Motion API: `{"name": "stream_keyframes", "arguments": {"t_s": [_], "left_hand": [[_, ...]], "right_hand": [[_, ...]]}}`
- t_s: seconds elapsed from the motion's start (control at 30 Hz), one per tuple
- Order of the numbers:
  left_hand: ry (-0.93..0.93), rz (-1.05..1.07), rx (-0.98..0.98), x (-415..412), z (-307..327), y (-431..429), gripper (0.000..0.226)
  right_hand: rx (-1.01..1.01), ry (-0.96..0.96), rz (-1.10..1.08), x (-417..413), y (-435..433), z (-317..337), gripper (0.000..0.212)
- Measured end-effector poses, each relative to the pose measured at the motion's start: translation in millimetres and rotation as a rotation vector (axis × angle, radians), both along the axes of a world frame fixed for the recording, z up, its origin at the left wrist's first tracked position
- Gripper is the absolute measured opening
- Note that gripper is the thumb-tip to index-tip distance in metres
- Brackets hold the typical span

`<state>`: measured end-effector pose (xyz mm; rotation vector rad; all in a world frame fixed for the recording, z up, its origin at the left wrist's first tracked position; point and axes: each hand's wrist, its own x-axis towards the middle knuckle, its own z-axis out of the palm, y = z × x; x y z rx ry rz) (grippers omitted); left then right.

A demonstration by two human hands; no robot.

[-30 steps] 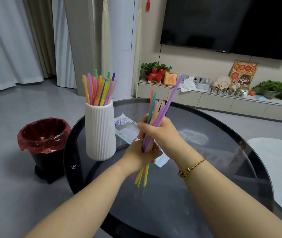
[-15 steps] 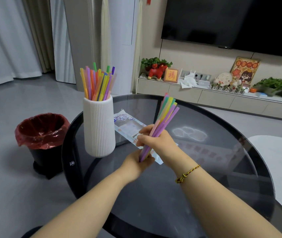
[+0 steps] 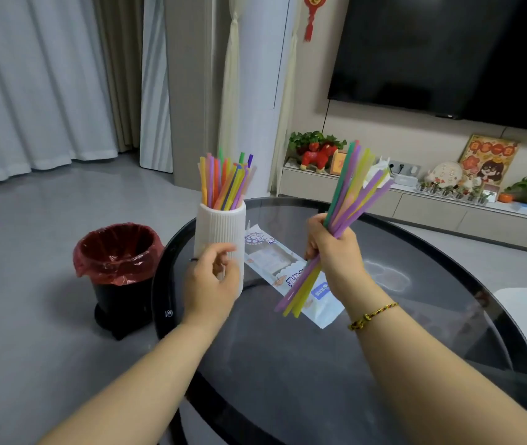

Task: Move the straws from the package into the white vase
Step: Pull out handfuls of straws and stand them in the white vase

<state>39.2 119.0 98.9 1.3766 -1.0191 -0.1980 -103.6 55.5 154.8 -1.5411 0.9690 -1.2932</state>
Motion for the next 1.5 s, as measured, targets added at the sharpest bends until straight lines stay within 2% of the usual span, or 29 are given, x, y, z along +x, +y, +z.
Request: {"name": "stream_keyframes", "arguments": {"t_s": [0.07,0.1,0.2,0.27,0.33,0.5,0.57,0.67,0.87,1.03,1.17,1.3,1.4,1.5], "left_hand": [[-0.063,0.153,-0.161,13,33,-1,0.045],[-0.091,0.200,-0.171,18,46,-5,0.060],[-0.142,0.201,0.047,34,78,-27,0.107],[-0.189,0.155,0.206,41,88,-42,0.122],[-0.230,0.086,0.302,43,89,-54,0.126],[-0.112,-0.054,0.279,52,83,-73,0.114],[-0.038,-0.100,0.257,62,84,-76,0.093],[0.003,-0.218,0.295,76,84,-77,0.047],[0.121,-0.437,0.221,85,74,-82,0.005],[0.216,-0.525,0.240,90,69,-87,0.020],[0.212,-0.564,0.258,92,69,-86,0.030],[0.177,-0.573,0.224,88,66,-83,0.029],[0.188,-0.586,0.216,85,63,-81,0.043],[0.216,-0.644,0.170,84,59,-75,0.051]], "right_hand": [[-0.018,-0.010,0.009,8,2,14,0.037],[-0.021,-0.013,0.027,10,2,16,0.037],[-0.054,-0.053,0.056,19,2,28,0.035],[-0.063,-0.092,0.069,26,-1,33,0.033],[-0.068,-0.107,0.075,32,-4,39,0.032],[-0.098,-0.134,0.113,47,-10,52,0.031],[-0.070,-0.241,0.150,49,-13,64,0.031],[-0.025,-0.406,0.210,52,-22,86,0.028],[0.000,-0.601,0.281,62,-38,113,0.027],[0.028,-0.609,0.271,80,-50,108,0.027],[-0.005,-0.488,0.212,90,-54,98,0.025],[-0.128,-0.205,0.116,103,-52,89,0.030],[-0.156,0.030,0.080,116,-45,75,0.025],[-0.133,0.183,0.060,122,-41,59,0.035]]}}
